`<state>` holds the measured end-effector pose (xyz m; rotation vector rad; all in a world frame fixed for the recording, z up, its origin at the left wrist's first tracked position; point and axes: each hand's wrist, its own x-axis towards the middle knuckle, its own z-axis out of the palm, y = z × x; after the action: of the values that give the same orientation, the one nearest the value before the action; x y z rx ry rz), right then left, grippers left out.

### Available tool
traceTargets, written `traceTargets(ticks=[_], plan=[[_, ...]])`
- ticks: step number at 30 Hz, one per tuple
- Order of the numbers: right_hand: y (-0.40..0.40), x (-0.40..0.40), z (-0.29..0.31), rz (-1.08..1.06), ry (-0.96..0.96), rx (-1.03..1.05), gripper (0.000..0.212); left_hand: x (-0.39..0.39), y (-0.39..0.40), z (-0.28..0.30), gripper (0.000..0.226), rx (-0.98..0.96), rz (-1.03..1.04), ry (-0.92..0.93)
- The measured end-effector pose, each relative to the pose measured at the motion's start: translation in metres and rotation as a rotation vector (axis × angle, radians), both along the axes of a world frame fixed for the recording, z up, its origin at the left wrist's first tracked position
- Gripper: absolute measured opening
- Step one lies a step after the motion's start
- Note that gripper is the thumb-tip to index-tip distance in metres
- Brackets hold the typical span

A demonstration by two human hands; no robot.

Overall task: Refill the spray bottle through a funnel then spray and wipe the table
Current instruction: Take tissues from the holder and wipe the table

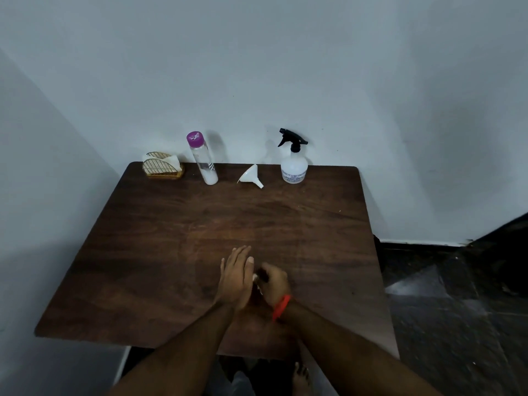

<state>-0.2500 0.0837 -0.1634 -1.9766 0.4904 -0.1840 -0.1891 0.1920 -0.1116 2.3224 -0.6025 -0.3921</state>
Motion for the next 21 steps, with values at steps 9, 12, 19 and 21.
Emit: traceTargets(ticks=[9,12,19,21], plan=[[-0.034,0.012,0.03,-0.292,0.01,0.735,0.036,0.005,-0.037,0.018,0.032,-0.139,0.228,0.3],[-0.045,0.003,0.036,-0.318,-0.054,0.472,0.02,-0.001,-0.055,0.023,0.026,-0.31,0.373,0.805],[-0.081,-0.014,0.05,-0.401,-0.155,0.452,0.021,-0.014,-0.097,0.043,0.015,-0.475,0.33,0.9],[-0.093,-0.019,0.053,-0.43,-0.179,0.448,0.02,-0.017,-0.11,0.051,0.006,-0.469,0.329,0.858]])
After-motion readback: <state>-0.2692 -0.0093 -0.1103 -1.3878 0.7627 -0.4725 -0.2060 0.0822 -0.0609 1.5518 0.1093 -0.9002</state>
